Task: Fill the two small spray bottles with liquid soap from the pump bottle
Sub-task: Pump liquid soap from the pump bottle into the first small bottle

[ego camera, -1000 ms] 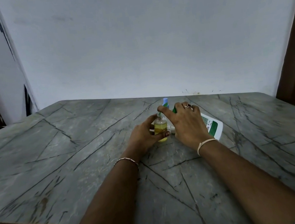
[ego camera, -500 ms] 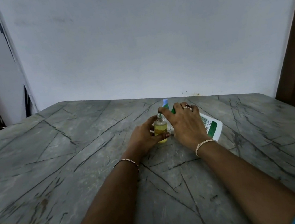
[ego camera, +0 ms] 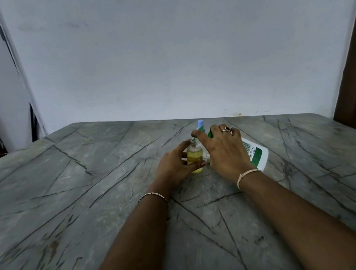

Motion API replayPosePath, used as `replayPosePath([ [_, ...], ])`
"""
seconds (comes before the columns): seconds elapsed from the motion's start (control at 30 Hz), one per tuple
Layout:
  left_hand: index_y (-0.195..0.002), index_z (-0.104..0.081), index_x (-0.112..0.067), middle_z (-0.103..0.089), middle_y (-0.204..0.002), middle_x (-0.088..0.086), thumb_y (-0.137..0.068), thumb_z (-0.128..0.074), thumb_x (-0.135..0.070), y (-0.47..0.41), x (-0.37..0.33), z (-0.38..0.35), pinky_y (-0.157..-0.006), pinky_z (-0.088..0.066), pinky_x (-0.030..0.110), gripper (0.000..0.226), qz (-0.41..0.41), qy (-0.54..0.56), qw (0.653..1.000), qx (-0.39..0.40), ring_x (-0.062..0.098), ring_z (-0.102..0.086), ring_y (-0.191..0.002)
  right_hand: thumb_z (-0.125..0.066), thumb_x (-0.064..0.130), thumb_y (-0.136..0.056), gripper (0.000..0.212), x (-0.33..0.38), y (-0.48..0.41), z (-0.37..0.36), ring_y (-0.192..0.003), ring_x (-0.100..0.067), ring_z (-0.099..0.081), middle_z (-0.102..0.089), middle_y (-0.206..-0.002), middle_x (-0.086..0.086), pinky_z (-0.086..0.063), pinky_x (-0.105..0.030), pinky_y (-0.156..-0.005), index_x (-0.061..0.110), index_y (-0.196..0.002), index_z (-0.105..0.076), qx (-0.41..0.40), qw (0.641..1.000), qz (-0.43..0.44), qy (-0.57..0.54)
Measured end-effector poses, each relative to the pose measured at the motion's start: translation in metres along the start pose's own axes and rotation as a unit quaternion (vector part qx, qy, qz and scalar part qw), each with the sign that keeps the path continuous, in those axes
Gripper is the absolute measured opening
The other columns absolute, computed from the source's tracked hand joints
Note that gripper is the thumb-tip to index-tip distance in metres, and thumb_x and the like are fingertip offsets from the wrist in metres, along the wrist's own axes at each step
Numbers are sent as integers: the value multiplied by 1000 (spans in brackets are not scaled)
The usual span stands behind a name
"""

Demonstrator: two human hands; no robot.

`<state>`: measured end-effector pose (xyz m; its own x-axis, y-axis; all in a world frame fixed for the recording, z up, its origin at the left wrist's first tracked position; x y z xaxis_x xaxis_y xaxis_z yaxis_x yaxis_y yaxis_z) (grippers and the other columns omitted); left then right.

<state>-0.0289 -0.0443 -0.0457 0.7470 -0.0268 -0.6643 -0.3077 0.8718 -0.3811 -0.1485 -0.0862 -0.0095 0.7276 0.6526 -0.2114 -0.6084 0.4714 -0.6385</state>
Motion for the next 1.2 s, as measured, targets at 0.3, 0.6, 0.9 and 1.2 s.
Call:
replayPosePath([
  [0.3,-143,-38,-28,-66,-122,4,-76,-76,-42,1,0,0,-89,-50,29,78,-2,2,1000,-3,17,-66,-99,-68,20,-80,74,-1,1,1,-113,-31,-49,-52,-119,-11,-37,-47,-95,35,-139,-25,7,1000,-3,-18],
  [0.6,-143,-36,-29,-65,-122,5,-75,-76,-42,0,1,1,-92,-51,33,80,5,7,1000,-3,18,-66,-100,-67,22,-82,74,0,1,0,-114,-32,-48,-51,-120,-12,-37,-48,-95,35,-140,-23,3,1000,0,-18],
  [0.9,-143,-37,-30,-65,-122,3,-76,-75,-43,0,0,1,-90,-50,29,79,2,-1,1000,-1,17,-66,-101,-66,21,-81,76,-2,1,-1,-113,-31,-48,-52,-120,-11,-37,-47,-95,35,-141,-21,8,1000,-3,-4],
  [1.2,-143,-38,-28,-67,-119,5,-75,-76,-43,1,0,1,-91,-52,34,80,-2,1,1000,-10,18,-66,-99,-64,20,-83,76,-1,5,2,-115,-33,-48,-50,-121,-13,-37,-48,-96,35,-142,-18,11,1000,8,2],
])
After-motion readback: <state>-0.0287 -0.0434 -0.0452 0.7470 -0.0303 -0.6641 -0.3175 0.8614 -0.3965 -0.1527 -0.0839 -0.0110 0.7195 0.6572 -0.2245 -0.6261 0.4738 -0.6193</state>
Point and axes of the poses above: each hand's wrist, its own y-axis away from the middle knuckle, its own z-axis out of the back of the hand, x = y × z, the point moved 6 cm from there along -y, towards the middle knuckle
